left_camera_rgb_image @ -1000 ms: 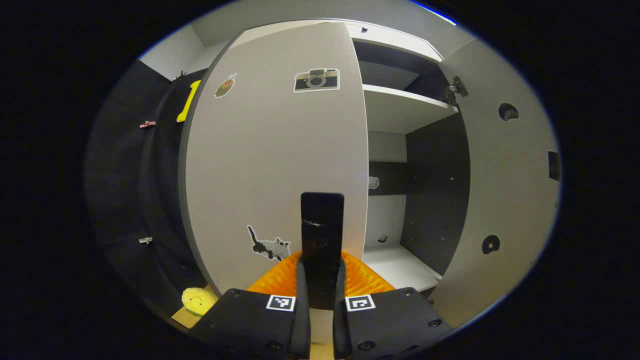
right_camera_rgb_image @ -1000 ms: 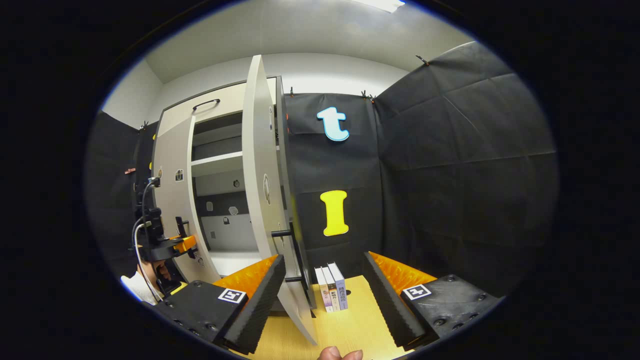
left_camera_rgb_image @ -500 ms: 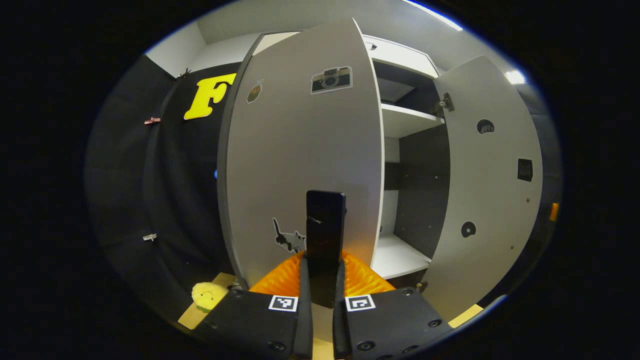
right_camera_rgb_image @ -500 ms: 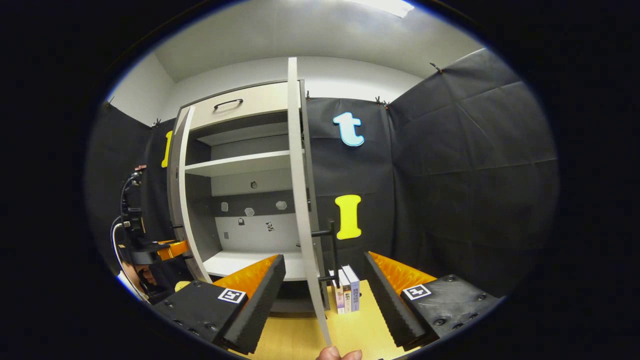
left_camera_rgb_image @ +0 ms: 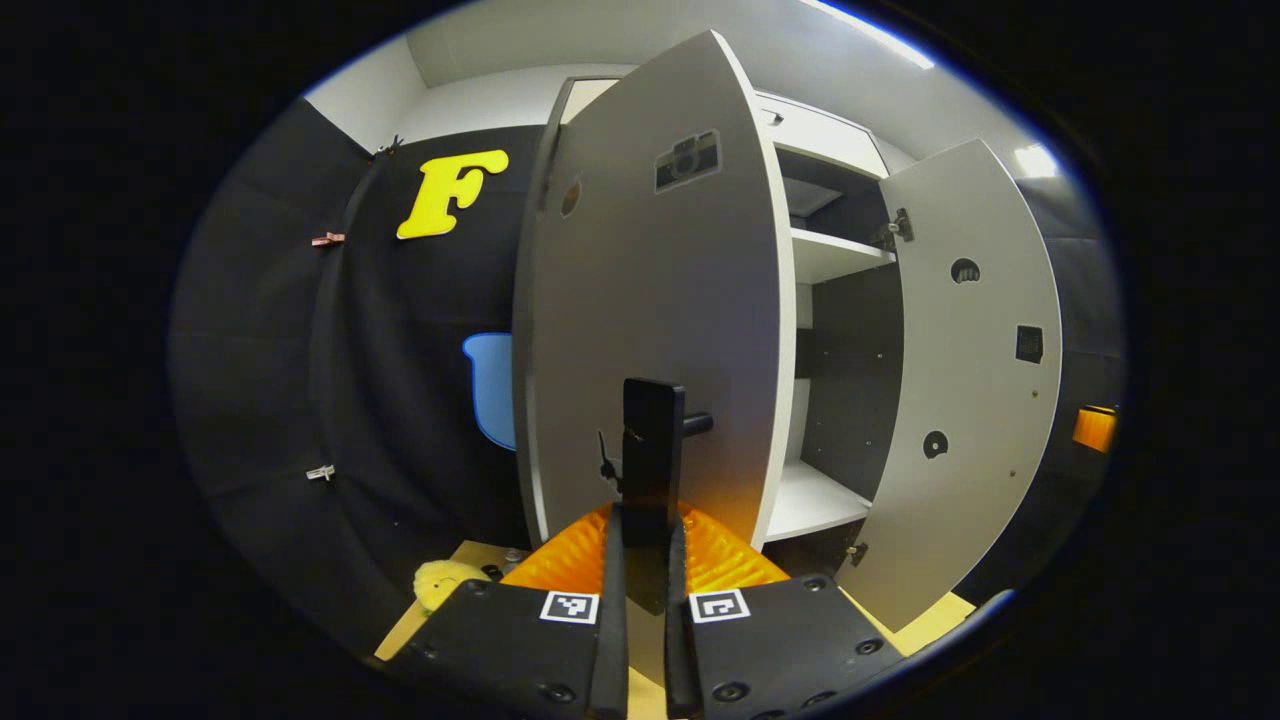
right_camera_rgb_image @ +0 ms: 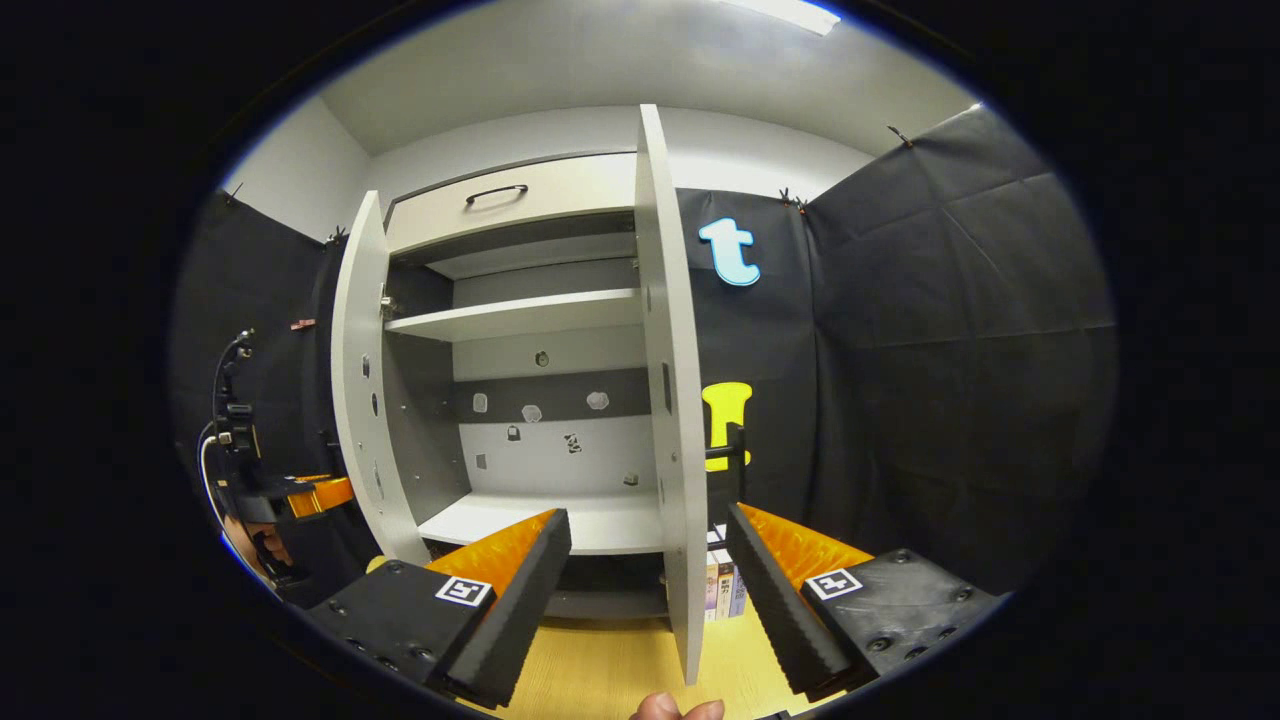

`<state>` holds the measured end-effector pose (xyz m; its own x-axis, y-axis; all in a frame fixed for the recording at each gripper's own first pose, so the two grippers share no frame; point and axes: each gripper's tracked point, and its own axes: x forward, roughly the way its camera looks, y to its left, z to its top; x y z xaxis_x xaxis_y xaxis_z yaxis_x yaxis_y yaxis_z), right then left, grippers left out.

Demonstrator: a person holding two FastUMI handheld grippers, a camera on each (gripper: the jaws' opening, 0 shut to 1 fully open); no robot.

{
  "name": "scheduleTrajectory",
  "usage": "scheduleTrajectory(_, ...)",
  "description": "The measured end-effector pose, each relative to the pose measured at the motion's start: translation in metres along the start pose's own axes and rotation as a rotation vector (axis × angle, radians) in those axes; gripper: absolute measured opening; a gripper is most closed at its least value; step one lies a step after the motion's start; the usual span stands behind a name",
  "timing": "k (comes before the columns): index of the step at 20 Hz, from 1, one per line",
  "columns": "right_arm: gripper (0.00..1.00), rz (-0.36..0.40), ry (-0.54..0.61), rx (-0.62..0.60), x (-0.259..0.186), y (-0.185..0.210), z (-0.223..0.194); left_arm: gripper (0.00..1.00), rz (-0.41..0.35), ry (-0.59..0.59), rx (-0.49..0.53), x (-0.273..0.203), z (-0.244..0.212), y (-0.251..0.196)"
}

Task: Open the right door of the double-door shoe cabinet with the right hand, and open the left door with the left hand.

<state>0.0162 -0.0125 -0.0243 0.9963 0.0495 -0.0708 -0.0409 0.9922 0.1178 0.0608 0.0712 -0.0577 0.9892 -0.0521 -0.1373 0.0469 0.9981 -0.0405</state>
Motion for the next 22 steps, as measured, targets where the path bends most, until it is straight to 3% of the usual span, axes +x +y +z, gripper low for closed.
scheduleTrajectory(5, 0.98, 0.019, 0.008, 0.000, -0.001, 0.014, -0.004, 0.19, 0.018, 0.008, -0.032, -0.014, -0.001, 0.028)
scheduleTrajectory(10, 0.98, 0.034, 0.026, 0.008, -0.002, 0.021, -0.010, 0.17, 0.001, 0.024, -0.002, -0.020, -0.004, 0.046)
scheduleTrajectory(13, 0.98, 0.037, 0.029, 0.005, -0.003, 0.020, -0.010, 0.16, 0.004, 0.013, -0.054, -0.021, -0.003, 0.056)
scheduleTrajectory(21, 0.98, 0.041, 0.033, 0.003, -0.001, 0.022, -0.011, 0.08, 0.143, 0.011, -0.044, -0.029, -0.003, 0.112)
scheduleTrajectory(22, 0.98, 0.042, 0.035, 0.003, -0.002, 0.023, -0.012, 0.06, 0.129, 0.021, -0.055, -0.027, -0.004, 0.116)
